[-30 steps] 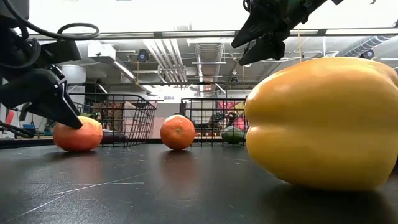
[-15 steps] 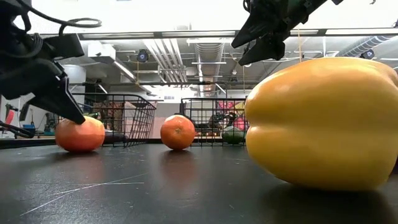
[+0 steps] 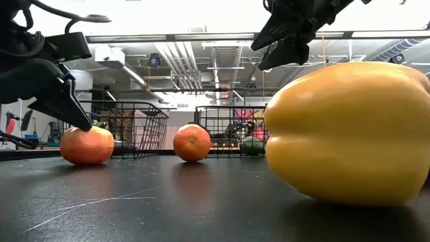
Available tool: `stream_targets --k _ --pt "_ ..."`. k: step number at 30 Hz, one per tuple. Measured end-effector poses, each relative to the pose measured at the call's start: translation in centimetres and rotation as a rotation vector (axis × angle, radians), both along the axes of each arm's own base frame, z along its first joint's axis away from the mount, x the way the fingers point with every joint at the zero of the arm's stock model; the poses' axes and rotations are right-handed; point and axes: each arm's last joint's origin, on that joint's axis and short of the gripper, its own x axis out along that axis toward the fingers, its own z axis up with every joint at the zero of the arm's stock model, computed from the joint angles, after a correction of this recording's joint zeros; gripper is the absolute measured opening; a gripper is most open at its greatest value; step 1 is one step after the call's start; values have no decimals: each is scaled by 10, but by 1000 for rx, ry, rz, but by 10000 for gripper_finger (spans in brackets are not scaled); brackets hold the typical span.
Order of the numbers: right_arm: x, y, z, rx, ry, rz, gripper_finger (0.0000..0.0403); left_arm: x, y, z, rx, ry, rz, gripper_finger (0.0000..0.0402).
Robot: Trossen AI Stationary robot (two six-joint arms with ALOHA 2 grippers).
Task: Sort produce into baskets
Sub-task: Put the orange tomato into the right black wire basket
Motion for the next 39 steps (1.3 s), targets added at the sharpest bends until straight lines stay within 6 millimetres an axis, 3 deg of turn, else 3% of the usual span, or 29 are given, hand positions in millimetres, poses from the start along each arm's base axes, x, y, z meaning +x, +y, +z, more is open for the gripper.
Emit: stream_targets --k 10,28,33,39 --pt "0 0 0 1 0 0 350 1 -1 2 1 8 -12 5" --pt "0 0 0 1 1 1 350 15 -10 28 53 8 -106 0" --pt "0 0 0 1 2 1 350 13 -8 24 74 26 -117 33" --pt "0 3 0 1 2 12 350 9 -3 17 146 0 -77 120"
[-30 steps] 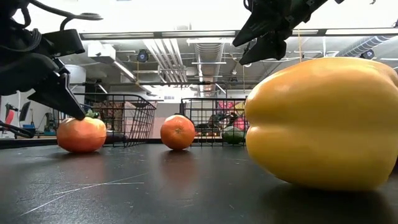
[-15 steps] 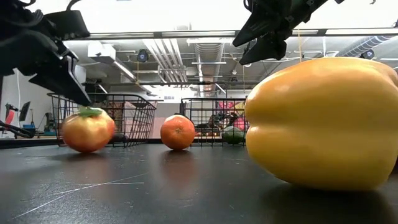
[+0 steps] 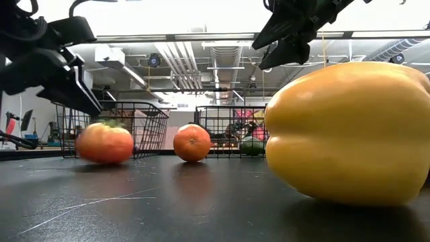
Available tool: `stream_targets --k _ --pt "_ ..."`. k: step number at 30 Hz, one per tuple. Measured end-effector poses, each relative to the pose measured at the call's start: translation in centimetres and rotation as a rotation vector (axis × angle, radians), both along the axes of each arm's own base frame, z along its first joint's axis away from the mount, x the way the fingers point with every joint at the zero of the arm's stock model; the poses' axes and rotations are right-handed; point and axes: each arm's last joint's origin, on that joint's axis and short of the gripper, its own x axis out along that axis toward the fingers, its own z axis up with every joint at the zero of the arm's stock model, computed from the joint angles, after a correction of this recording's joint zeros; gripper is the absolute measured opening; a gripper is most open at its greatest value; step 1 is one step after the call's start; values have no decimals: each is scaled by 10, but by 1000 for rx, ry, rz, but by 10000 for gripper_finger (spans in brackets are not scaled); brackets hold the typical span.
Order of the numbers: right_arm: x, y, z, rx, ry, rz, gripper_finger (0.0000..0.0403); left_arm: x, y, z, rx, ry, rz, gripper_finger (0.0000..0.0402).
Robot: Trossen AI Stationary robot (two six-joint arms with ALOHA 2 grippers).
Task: Sort produce into baskets
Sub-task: Put the orange tomato into the right black wire basket
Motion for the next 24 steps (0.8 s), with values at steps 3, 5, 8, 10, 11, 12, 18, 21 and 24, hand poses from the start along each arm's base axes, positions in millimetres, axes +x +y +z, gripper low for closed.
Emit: stream_targets --k 3,5,8,10,11,12,18,21,24 --pt "0 1 0 3 -1 2 350 -2 1 -3 18 -6 8 164" --pt "0 1 0 3 -1 2 350 -2 2 -4 22 -2 8 186" --pt "0 2 0 4 -1 4 350 -3 2 -5 23 -1 8 204" --pt "0 2 0 4 -1 4 350 -2 2 -5 19 -4 8 207" --pt "0 2 0 4 -1 4 350 -2 2 -5 16 -2 7 208" --pt "0 2 0 4 -1 4 350 -2 2 -5 15 -2 7 208" --pt "2 4 0 5 -20 11 350 -1 0 -3 -2 -9 2 204" --pt "10 13 0 -36 -77 71 350 -4 -1 -1 -33 11 -16 204" --pt "24 23 -5 -90 -134 133 350 -8 -2 -1 -37 16 -16 204"
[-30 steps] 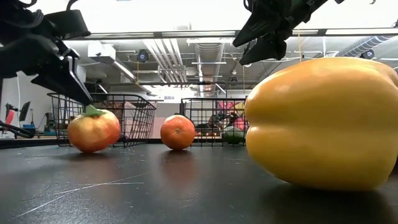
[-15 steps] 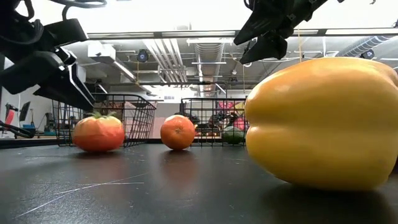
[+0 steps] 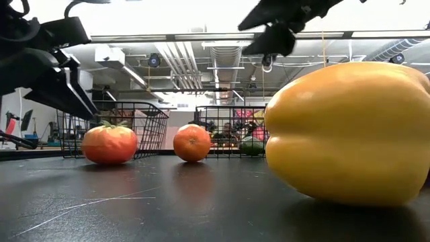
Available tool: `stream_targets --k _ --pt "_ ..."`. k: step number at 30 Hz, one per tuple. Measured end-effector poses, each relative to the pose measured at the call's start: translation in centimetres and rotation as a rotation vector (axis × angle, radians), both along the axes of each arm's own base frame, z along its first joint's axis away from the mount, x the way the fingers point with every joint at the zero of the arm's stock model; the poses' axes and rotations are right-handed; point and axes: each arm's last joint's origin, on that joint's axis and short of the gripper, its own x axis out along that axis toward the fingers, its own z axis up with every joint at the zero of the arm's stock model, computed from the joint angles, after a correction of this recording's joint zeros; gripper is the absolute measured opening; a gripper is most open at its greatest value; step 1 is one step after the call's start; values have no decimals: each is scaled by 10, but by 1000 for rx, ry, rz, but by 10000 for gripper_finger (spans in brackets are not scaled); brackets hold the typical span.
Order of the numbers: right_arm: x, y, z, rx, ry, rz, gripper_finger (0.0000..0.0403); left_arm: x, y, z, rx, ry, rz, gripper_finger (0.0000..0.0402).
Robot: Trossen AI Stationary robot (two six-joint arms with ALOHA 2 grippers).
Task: Sort produce into baskets
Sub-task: Put the orange tomato into the right black wire basket
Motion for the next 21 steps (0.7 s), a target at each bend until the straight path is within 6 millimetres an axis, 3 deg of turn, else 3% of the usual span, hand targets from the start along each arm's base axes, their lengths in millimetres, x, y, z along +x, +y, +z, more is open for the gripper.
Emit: stream_targets --k 11,21 --pt "86 15 -27 -218 -57 107 350 -14 0 -9 11 26 5 204" --pt "149 10 -50 -240 -19 87 350 -29 -4 -17 -5 18 -24 204"
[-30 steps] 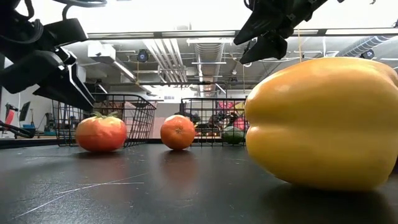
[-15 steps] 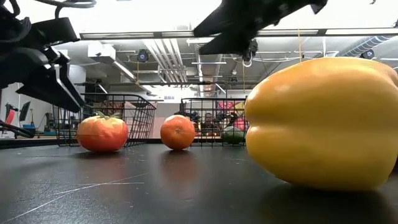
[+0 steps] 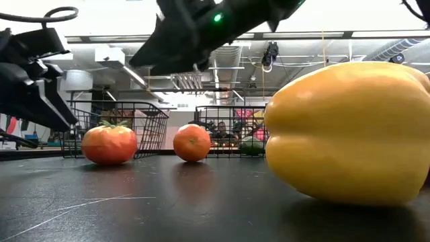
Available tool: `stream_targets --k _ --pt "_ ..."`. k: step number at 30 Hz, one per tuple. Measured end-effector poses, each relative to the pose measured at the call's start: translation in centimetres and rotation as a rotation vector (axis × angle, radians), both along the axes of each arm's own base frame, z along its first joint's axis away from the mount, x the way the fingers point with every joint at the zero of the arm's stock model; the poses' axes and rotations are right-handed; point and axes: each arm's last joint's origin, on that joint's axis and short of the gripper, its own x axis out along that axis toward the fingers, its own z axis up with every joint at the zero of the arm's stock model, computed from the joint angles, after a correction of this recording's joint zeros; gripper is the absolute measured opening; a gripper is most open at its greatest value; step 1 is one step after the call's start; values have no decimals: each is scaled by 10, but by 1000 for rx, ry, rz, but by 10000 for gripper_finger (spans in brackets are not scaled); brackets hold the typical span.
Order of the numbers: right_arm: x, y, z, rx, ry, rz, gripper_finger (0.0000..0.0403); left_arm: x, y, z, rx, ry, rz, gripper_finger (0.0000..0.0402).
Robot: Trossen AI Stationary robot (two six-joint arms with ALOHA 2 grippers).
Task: Sort produce into baskets
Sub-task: Put the orange tomato into the right black wire basket
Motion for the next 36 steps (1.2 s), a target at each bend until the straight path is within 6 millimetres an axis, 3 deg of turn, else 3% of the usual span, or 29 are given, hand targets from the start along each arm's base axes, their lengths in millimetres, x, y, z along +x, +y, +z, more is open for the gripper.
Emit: stream_targets --k 8,20,36 --pt "30 -7 -24 24 18 -35 350 -1 -1 0 -4 -7 -7 203" --pt "46 -9 -53 39 62 -49 350 -3 3 -6 11 -62 32 203" --pt "49 -21 -52 44 54 -42 350 -3 4 -13 8 -134 45 203"
